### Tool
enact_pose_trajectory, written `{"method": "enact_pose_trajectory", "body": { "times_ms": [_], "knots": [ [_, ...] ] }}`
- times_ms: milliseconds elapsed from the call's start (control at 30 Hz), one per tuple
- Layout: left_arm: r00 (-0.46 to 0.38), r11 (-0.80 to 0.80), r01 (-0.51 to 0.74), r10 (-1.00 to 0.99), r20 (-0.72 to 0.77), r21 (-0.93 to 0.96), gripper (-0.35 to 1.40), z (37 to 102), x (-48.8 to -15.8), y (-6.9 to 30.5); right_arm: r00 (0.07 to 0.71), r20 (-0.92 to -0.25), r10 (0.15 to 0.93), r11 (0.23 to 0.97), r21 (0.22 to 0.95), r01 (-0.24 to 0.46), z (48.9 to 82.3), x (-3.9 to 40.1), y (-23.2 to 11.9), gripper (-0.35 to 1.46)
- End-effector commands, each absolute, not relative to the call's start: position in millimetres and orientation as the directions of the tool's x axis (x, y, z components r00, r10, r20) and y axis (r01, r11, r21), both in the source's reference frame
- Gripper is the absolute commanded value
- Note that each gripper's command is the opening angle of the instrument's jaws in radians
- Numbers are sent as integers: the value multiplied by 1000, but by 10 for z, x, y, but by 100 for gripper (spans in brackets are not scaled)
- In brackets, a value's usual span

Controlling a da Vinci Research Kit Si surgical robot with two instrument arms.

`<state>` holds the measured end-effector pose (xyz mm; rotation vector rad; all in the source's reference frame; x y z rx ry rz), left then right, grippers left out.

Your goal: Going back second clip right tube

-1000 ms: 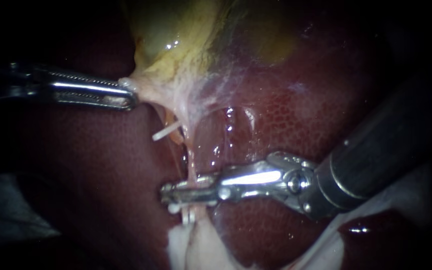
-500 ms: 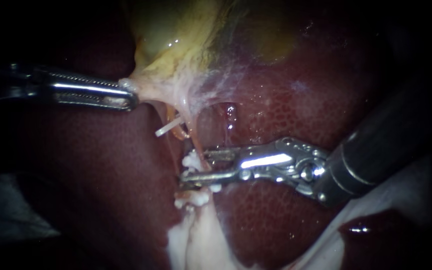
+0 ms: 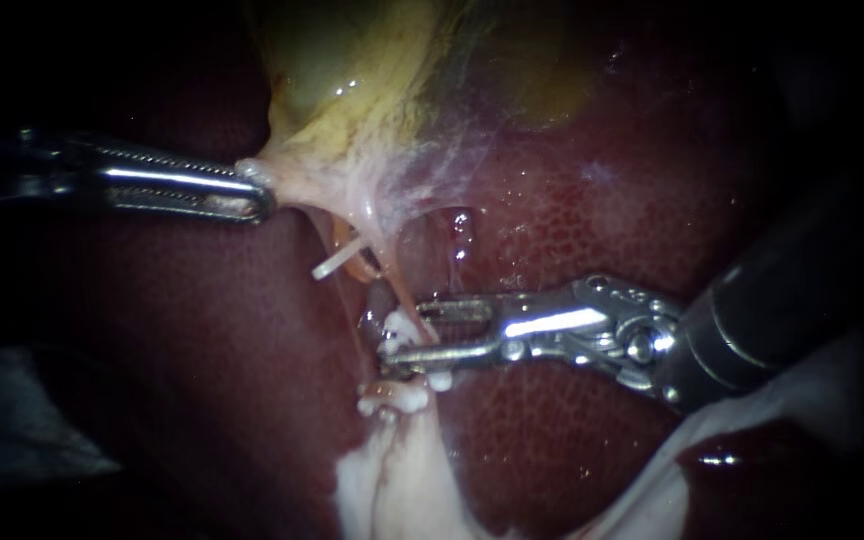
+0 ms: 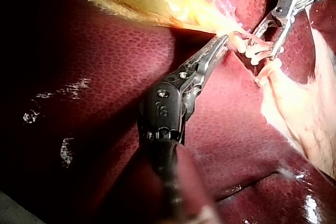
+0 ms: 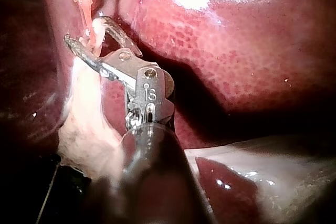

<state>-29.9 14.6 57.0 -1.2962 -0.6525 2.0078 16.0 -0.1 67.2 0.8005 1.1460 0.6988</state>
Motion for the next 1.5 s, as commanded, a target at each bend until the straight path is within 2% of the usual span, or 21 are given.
{"method": "enact_pose_trajectory", "body": {
  "times_ms": [33, 167, 233, 467, 533, 767, 900, 1000, 1100, 1167, 1367, 1433, 1500],
  "knots": [
    [-298, -663, -254, 746, -596, -704, -35, 570, -299, 146, 279, -503, 818, 533, 845, -39, 668, 163, -6, 50],
    [-298, -664, -254, 746, -596, -704, -35, 570, -300, 146, 294, -511, 808, 522, 852, 47, 654, 177, -21, 50],
    [-298, -663, -254, 746, -596, -704, -35, 570, -300, 146, 299, -554, 777, 557, 826, 82, 647, 187, -26, 50],
    [-298, -664, -254, 746, -596, -704, -35, 570, -300, 146, 280, -687, 671, 687, 718, 113, 643, 205, -29, 50],
    [-298, -664, -254, 746, -596, -704, -35, 570, -301, 146, 277, -699, 659, 700, 705, 113, 645, 206, -27, 50],
    [-298, -664, -255, 746, -596, -703, -35, 571, -301, 145, 267, -704, 659, 717, 694, 60, 661, 203, -16, 49],
    [-298, -664, -255, 746, -596, -703, -35, 571, -301, 145, 280, -609, 742, 633, 774, 6, 672, 193, -8, 48],
    [-298, -664, -252, 746, -596, -704, -35, 571, -302, 145, 274, -509, 816, 539, 841, -43, 677, 186, -3, 48],
    [-298, -664, -252, 746, -596, -704, -35, 571, -302, 145, 267, -454, 850, 485, 872, -65, 680, 182, -1, 48],
    [-298, -664, -252, 745, -596, -704, -35, 571, -302, 145, 266, -443, 856, 475, 877, -68, 680, 180, -1, 48],
    [-299, -664, -252, 745, -596, -704, -35, 571, -301, 145, 281, -436, 855, 472, 878, -75, 678, 174, -2, 48],
    [-299, -664, -252, 745, -596, -704, -35, 571, -301, 145, 302, -478, 825, 519, 852, -66, 676, 169, -2, 49],
    [-299, -664, -252, 745, -596, -704, -35, 571, -300, 145, 342, -564, 752, 615, 786, -56, 673, 161, -3, 49]
  ]
}}
